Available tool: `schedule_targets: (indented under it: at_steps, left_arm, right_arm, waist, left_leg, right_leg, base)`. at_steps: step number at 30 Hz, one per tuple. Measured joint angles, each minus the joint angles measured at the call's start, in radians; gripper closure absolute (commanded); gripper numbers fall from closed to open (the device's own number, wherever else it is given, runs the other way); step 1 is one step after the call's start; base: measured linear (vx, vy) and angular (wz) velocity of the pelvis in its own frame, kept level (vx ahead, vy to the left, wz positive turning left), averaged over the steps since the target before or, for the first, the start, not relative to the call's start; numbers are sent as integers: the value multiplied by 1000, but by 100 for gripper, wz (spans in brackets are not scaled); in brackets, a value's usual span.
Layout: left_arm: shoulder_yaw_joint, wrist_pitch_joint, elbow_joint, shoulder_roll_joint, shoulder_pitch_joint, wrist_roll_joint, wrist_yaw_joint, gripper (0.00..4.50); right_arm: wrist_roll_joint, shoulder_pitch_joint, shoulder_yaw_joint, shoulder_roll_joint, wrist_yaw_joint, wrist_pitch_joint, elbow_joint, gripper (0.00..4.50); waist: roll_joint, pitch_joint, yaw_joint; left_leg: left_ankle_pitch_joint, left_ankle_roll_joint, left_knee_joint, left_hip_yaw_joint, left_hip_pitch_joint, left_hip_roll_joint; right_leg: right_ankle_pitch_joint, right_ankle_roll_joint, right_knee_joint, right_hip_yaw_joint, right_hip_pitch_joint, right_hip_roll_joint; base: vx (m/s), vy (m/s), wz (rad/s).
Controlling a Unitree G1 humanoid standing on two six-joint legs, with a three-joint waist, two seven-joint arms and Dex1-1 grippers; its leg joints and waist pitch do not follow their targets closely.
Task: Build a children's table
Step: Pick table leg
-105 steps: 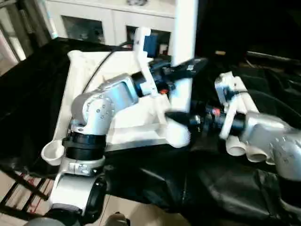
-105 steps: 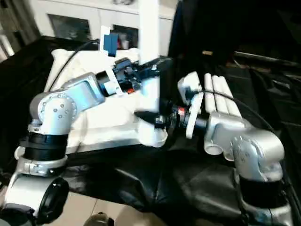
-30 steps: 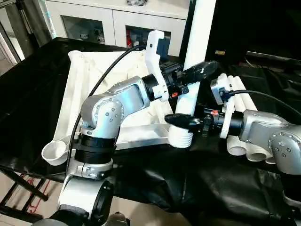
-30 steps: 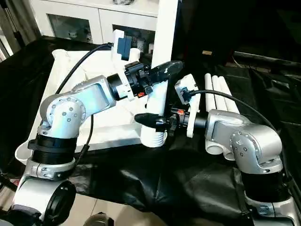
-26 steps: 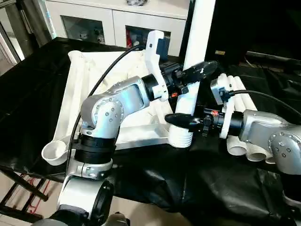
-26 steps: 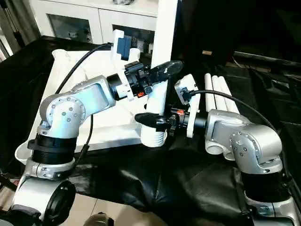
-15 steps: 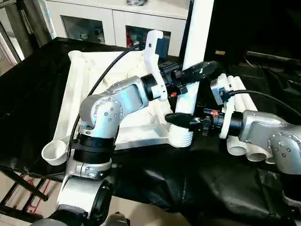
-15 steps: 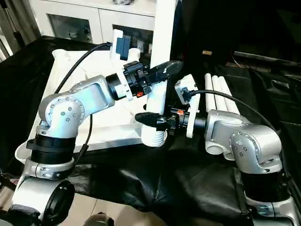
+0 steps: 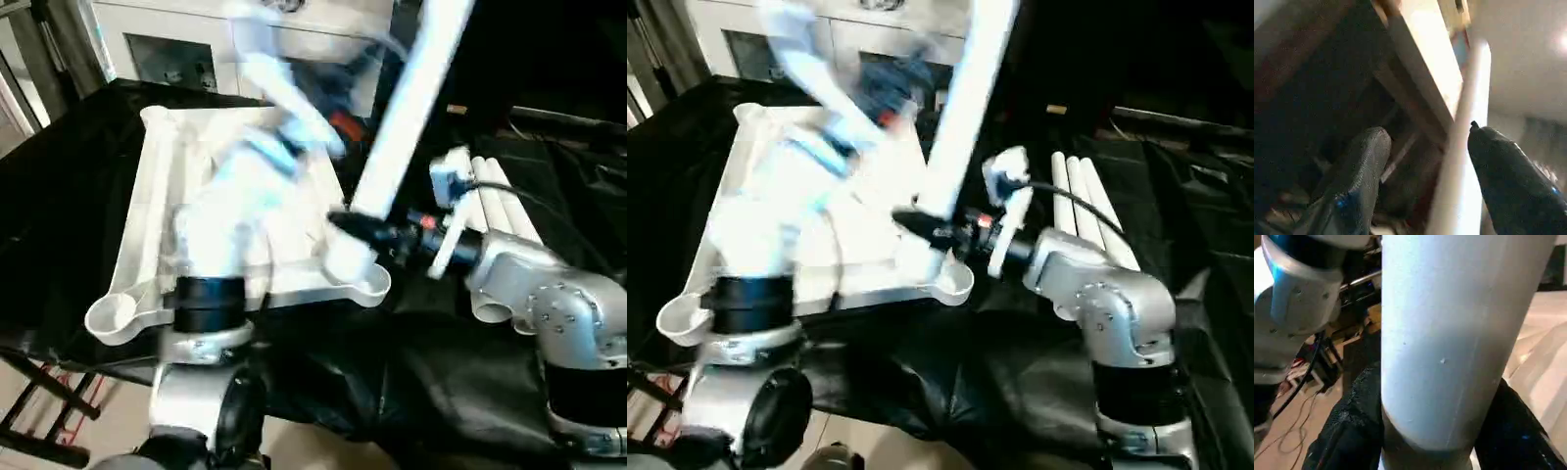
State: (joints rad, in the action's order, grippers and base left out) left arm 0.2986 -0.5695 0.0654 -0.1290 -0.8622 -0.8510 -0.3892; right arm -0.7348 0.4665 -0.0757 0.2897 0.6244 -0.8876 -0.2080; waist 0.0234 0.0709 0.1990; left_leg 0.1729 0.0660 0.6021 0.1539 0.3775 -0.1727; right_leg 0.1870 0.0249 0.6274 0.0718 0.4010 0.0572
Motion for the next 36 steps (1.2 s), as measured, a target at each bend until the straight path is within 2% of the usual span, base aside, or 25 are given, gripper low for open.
schedule_targets:
  at_steps: [4, 6, 10, 12, 14, 17, 23, 26, 29, 31, 32, 34, 36]
  left_arm:
    - [28, 21, -24, 0, 0, -41, 12, 144]
    - [21, 41, -62, 18, 14, -15, 25, 144]
    - [-95, 60, -46, 120, 82, 196, 62, 144]
    - [-151, 76, 3, 162, 118, 303, 91, 144]
    - [-198, 82, 36, 198, 140, 374, 104, 144]
    - [-340, 101, 64, 311, 171, 533, 119, 144]
    - [-460, 116, 90, 387, 267, 682, 90, 144]
    - [-501, 121, 104, 406, 297, 708, 50, 144]
    - [-568, 138, 105, 428, 340, 726, -4, 144]
    - [-604, 154, 106, 437, 363, 735, -40, 144]
    - [-625, 168, 106, 444, 380, 750, -61, 144]
    - [-657, 196, 115, 443, 393, 769, -91, 144]
    - [-673, 213, 116, 438, 396, 779, -110, 144]
  right_arm:
    - [8, 0, -24, -50, -59, 32, 43, 258]
    - [-3, -4, -70, -63, -75, 45, 66, 258]
    - [-97, -10, -155, -59, -64, 14, 75, 258]
    - [-147, -26, -173, -53, -43, -12, 76, 258]
    - [-178, -36, -180, -53, -35, -32, 83, 258]
    - [-242, -38, -210, -50, -21, -66, 94, 258]
    - [-340, -44, -266, -38, -6, -106, 94, 258]
    - [-364, -44, -272, -29, -5, -114, 94, 258]
    - [-360, -46, -270, -24, -5, -114, 94, 258]
    - [-304, -46, -243, -7, -9, -89, 93, 258]
    - [-215, -40, -192, 4, -27, -35, 94, 258]
    - [-90, -35, -123, 14, -68, 36, 115, 258]
    - [-32, -34, -89, 11, -93, 71, 143, 258]
  waist:
    - [0, 0, 0]
    - [0, 0, 0]
    - [-1, -1, -2]
    - [-1, -1, -2]
    - [-1, -1, -3]
    - [-2, -1, -4]
    - [-2, -2, -3]
    - [-2, -2, -2]
    - [-2, -2, -3]
    - [-2, -2, -3]
    - [-2, -2, -3]
    - [-1, -2, -5]
    - [-1, -2, -6]
  left_leg:
    - [0, 0, 1, 0, 3, 0]
    - [0, 0, 1, 0, 4, 0]
    - [0, 0, 1, 0, 3, 0]
    - [0, 0, 1, 0, 4, 0]
    - [0, 0, 1, 0, 5, 0]
    - [0, 0, 0, 0, 4, 0]
    - [0, 0, 1, 0, 5, 0]
    - [-2, -2, 1, 0, 5, 0]
    - [-2, -2, 1, 0, 5, 0]
    - [-2, -1, 1, 0, 5, 0]
    - [-2, -1, 0, 1, 4, 0]
    - [-3, 0, 0, 0, 5, 0]
    - [-3, 0, 0, 1, 5, 0]
  right_leg:
    - [0, 0, 0, 0, 1, 0]
    - [-1, 0, -1, 0, 1, 1]
    - [2, -8, 0, 1, 2, 0]
    - [1, -10, -1, 0, 2, 0]
    - [1, -11, -2, 0, 2, 0]
    - [0, -11, -2, 0, 3, 0]
    - [0, -10, -2, 0, 3, 0]
    - [0, -9, -2, 0, 3, 1]
    - [-1, -9, -2, 0, 3, 1]
    - [-1, -9, -2, 0, 3, 1]
    - [-1, -9, -2, 0, 3, 1]
    - [-1, -9, -1, 0, 3, 1]
    - [-1, -9, -1, 0, 4, 1]
  base:
    - [0, 0, 0]
    - [0, 0, 0]
    - [0, 0, 0]
    - [0, 0, 0]
    - [0, 0, 0]
    - [0, 0, 0]
    - [0, 0, 0]
    - [0, 0, 0]
    - [0, 0, 0]
    - [0, 0, 0]
    - [0, 0, 0]
    - [0, 0, 0]
    - [0, 0, 0]
